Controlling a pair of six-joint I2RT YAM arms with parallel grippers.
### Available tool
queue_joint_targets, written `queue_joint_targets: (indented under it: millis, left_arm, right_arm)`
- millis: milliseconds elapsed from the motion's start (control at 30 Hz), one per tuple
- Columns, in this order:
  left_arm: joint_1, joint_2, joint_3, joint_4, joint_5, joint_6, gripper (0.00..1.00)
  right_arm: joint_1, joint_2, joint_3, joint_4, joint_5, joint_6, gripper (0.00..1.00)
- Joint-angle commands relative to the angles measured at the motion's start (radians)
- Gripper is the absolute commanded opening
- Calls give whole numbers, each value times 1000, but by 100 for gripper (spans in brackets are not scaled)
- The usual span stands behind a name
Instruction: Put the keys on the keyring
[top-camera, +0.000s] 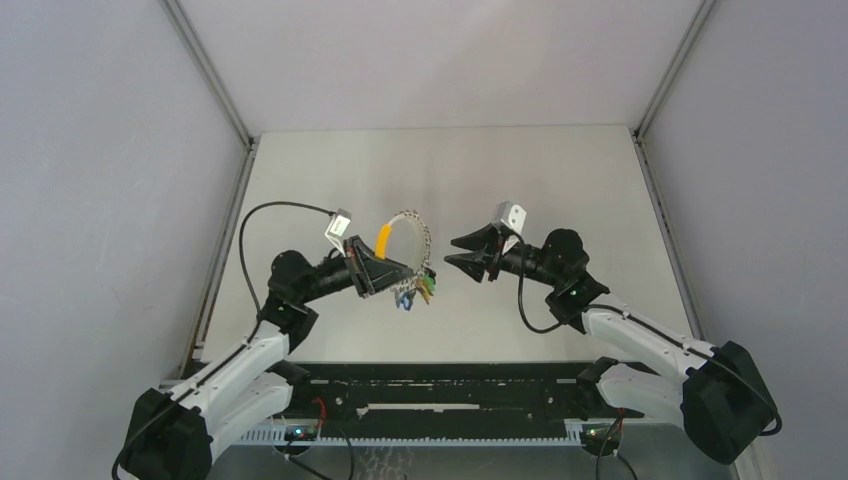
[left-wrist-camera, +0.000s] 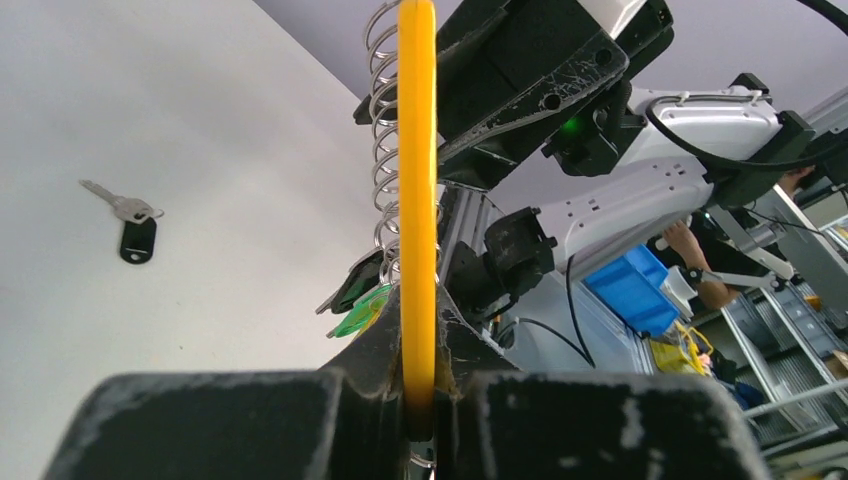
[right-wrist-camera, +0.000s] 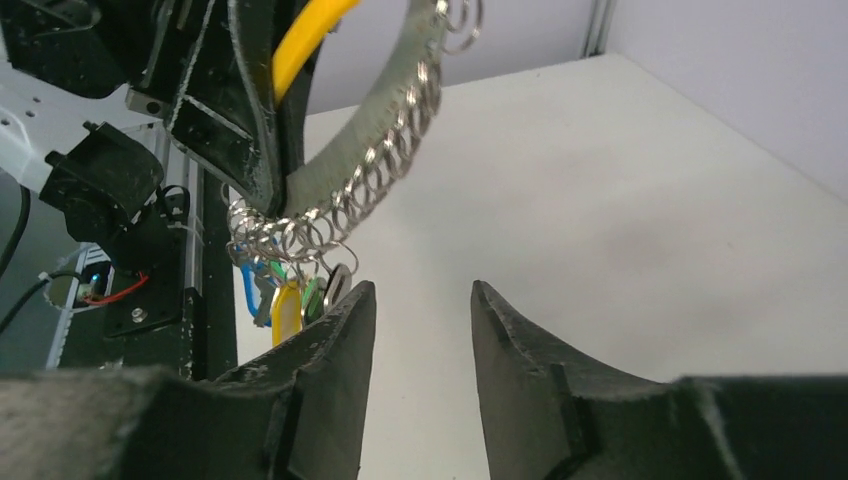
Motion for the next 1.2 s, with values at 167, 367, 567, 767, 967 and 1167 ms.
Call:
queue_joint_targets:
  millis: [167,367,567,767,967,1167]
  left_arm:
    - [7,-27,171,-153,82,72,0]
    - [18,-17,230,-236,145,112,0]
    - [24,-13,261,-282,173,144,0]
    - [24,-20,257,-279,183,144,0]
    - [23,-19,254,-278,183,144,0]
    - [23,-16,252,-269,185,143,0]
  right_arm:
    - [90,-59,-18,66,17,-203,29]
    - [137,-73,-47,99,126,-264,21]
    - [170,-78,-54,115,176,-281,19]
    - [204,-75,-53,135,193,-283,13]
    - [225,-70,-54,149,197,-288,11]
    - [236,-69,-53,149,202,-285,11]
